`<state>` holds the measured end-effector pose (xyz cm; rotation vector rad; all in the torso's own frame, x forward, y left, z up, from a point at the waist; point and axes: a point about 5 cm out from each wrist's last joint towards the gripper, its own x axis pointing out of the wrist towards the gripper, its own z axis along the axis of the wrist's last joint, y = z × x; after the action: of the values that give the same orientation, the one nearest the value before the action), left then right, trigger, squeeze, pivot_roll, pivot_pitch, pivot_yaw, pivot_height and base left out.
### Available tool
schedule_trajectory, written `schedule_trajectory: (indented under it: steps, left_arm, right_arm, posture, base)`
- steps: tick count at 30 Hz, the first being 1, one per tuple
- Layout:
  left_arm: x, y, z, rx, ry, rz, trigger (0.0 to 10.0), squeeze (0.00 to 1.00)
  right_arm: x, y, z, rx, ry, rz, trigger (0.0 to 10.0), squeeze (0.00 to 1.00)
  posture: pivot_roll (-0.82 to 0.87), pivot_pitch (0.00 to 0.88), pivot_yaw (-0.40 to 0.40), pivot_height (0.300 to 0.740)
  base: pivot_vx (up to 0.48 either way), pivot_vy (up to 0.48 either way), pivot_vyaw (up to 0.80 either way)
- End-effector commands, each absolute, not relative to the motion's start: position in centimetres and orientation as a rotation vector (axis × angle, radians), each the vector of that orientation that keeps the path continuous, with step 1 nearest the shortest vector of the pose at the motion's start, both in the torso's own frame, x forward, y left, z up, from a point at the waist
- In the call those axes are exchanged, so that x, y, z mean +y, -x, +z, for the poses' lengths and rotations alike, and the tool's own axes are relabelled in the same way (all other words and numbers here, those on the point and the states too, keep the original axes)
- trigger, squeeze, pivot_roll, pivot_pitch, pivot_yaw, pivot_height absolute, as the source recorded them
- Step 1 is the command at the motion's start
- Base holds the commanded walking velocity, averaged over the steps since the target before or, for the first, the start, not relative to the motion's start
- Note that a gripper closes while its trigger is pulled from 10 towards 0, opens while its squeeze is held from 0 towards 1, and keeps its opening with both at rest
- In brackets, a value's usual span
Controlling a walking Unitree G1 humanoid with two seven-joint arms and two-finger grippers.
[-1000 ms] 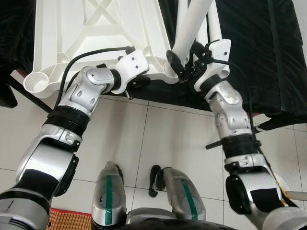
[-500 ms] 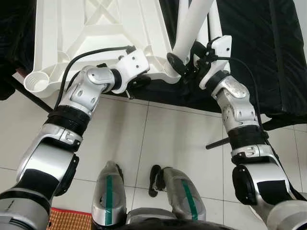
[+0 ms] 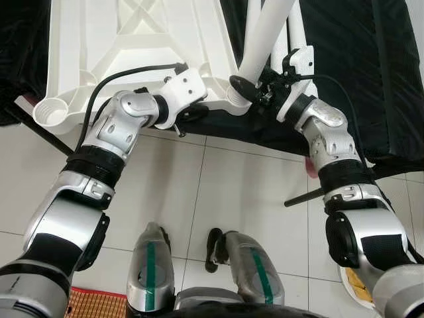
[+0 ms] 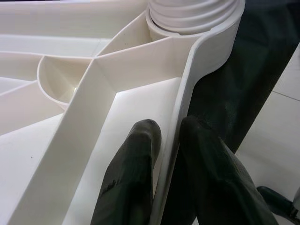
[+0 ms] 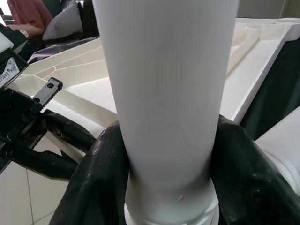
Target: Building children table
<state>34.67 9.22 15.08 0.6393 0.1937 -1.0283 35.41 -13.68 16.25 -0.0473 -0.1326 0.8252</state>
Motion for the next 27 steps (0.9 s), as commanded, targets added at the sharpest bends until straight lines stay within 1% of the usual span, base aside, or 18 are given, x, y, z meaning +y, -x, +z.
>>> schedule_trajectory:
  steps: [1, 5, 6, 8, 9, 13, 16, 19, 22, 24, 26, 27]
  left_arm:
    - [9.1, -35.0, 16.3, 0.126, -0.654, -0.999, 10.0, 0.0]
    - [9.0, -35.0, 16.3, 0.125, -0.653, -1.001, 10.0, 0.0]
    - [9.0, -35.0, 16.3, 0.124, -0.654, -1.002, 10.0, 0.0]
    - [9.0, -35.0, 16.3, 0.124, -0.654, -1.002, 10.0, 0.0]
    - [9.0, -35.0, 16.3, 0.122, -0.655, -1.002, 10.0, 0.0]
    - [8.9, -35.0, 16.3, 0.121, -0.653, -1.003, 10.0, 0.0]
    - [8.9, -34.9, 16.3, 0.12, -0.652, -1.002, 10.0, 0.0]
    - [8.9, -34.9, 16.3, 0.12, -0.651, -1.002, 10.0, 0.0]
    - [8.9, -34.9, 16.4, 0.12, -0.651, -1.003, 10.0, 0.0]
    - [8.9, -34.9, 16.4, 0.12, -0.651, -1.003, 10.0, 0.0]
    - [8.9, -34.8, 16.3, 0.122, -0.651, -1.003, 10.0, 0.0]
    - [8.9, -34.8, 16.3, 0.122, -0.651, -1.003, 10.0, 0.0]
  right_arm:
    - [-14.6, -35.5, 15.8, -0.105, 0.023, 0.791, 0.0, 0.0]
    - [-14.7, -35.3, 15.6, -0.107, 0.011, 0.811, 0.0, 0.0]
    - [-14.6, -35.2, 15.5, -0.108, 0.007, 0.81, 6.4, 0.0]
    - [-14.6, -35.2, 15.5, -0.108, 0.007, 0.81, 6.4, 0.0]
    - [-14.6, -35.0, 15.5, -0.107, -0.001, 0.811, 10.0, 0.0]
    - [-14.2, -34.7, 15.5, -0.123, -0.025, 0.801, 10.0, 0.0]
    - [-13.0, -33.8, 15.6, -0.161, -0.061, 0.768, 10.0, 0.0]
    - [-12.7, -33.6, 15.7, -0.173, -0.068, 0.755, 10.0, 0.0]
    - [-11.9, -33.2, 15.8, -0.187, -0.084, 0.702, 10.0, 0.0]
    - [-11.9, -33.2, 15.8, -0.187, -0.084, 0.702, 10.0, 0.0]
    - [-11.1, -32.9, 15.8, -0.198, -0.086, 0.623, 10.0, 0.0]
    - [-11.1, -32.9, 15.8, -0.198, -0.086, 0.623, 10.0, 0.0]
  posture:
    - [0.05, 0.052, -0.067, 0.74]
    - [0.05, 0.048, -0.069, 0.74]
    - [0.05, 0.048, -0.07, 0.74]
    - [0.05, 0.048, -0.07, 0.74]
    - [0.05, 0.048, -0.07, 0.74]
    - [0.04, 0.05, -0.071, 0.74]
    - [0.04, 0.059, -0.075, 0.74]
    - [0.04, 0.06, -0.076, 0.74]
    - [0.04, 0.064, -0.076, 0.74]
    - [0.04, 0.064, -0.076, 0.74]
    - [0.05, 0.065, -0.075, 0.74]
    - [0.05, 0.065, -0.075, 0.74]
  base:
    - [0.0, 0.0, 0.0]
    - [0.0, 0.0, 0.0]
    - [0.0, 0.0, 0.0]
    - [0.0, 0.0, 0.0]
    - [0.0, 0.0, 0.0]
    - [0.0, 0.0, 0.0]
    - [0.0, 0.0, 0.0]
    - [0.0, 0.0, 0.0]
    - [0.0, 0.0, 0.0]
    - [0.0, 0.0, 0.0]
    - [0.0, 0.0, 0.0]
    - [0.0, 0.0, 0.0]
